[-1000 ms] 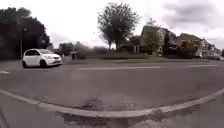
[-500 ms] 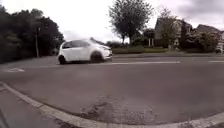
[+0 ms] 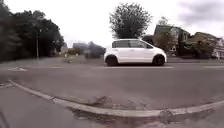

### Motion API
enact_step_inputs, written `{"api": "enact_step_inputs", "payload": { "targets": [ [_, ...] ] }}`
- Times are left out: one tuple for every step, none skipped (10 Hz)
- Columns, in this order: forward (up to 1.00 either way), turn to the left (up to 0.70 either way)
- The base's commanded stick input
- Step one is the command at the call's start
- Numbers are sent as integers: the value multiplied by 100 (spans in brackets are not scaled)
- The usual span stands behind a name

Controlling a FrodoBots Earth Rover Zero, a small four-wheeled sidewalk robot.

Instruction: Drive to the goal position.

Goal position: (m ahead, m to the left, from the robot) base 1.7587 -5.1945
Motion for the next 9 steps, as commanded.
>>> {"api": "enact_step_inputs", "payload": {
  "targets": [
    [0,0],
    [0,0],
    [0,0],
    [0,0],
    [14,0],
    [91,0],
    [84,0],
    [31,0],
    [0,0]
  ]
}}
